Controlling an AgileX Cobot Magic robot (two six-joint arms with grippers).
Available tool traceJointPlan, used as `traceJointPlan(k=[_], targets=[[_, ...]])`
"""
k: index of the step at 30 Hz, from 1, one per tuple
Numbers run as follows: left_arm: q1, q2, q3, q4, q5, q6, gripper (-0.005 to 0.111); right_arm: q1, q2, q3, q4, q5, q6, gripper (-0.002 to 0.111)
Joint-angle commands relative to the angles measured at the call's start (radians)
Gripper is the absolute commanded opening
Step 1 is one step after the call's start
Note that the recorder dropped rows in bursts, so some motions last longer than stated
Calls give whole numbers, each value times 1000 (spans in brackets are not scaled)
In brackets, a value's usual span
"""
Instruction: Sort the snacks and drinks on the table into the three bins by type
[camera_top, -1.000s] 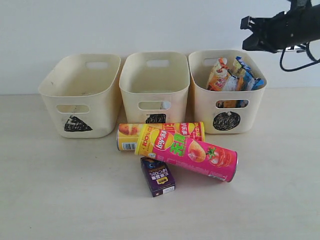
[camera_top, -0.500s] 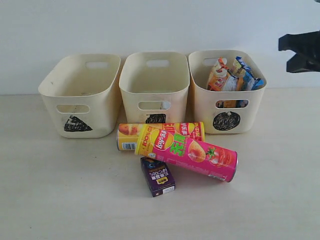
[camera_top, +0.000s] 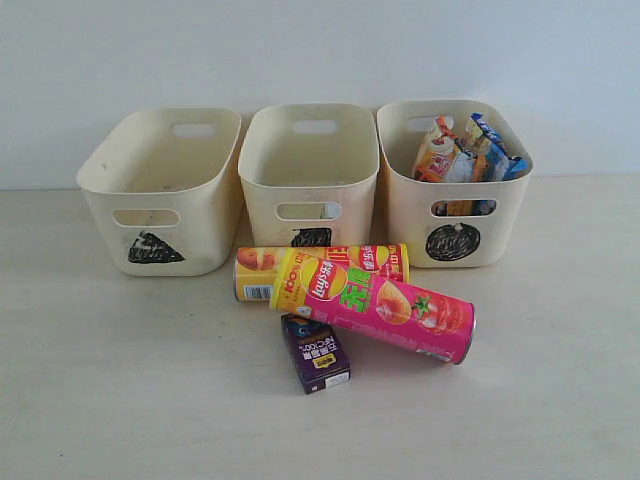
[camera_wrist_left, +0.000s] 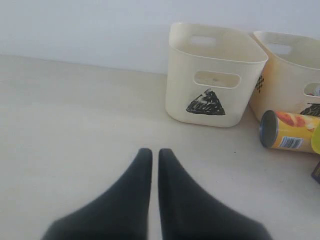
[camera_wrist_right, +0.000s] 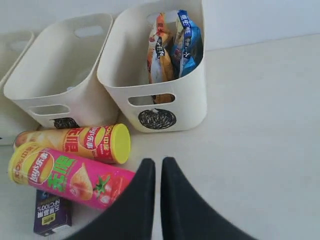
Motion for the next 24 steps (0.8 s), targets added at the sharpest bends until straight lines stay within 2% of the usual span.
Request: traceJointPlan(k=[1,13,20,22,24], targets=[[4,-4,4,4,-7,5,4,-3,-180,98,7,-33,-4,0],[4,-4,4,4,-9,5,4,-3,-614,266,3,27,-53,0],[4,-4,4,2,-19,5,4,-3,-787,284,20,61,-41,0],[4,-4,4,-70,-55,3,4,-3,-793,284,30,71,-41,0],[4,-4,4,-206,-108,3,4,-3,-793,289,31,71,-37,0]])
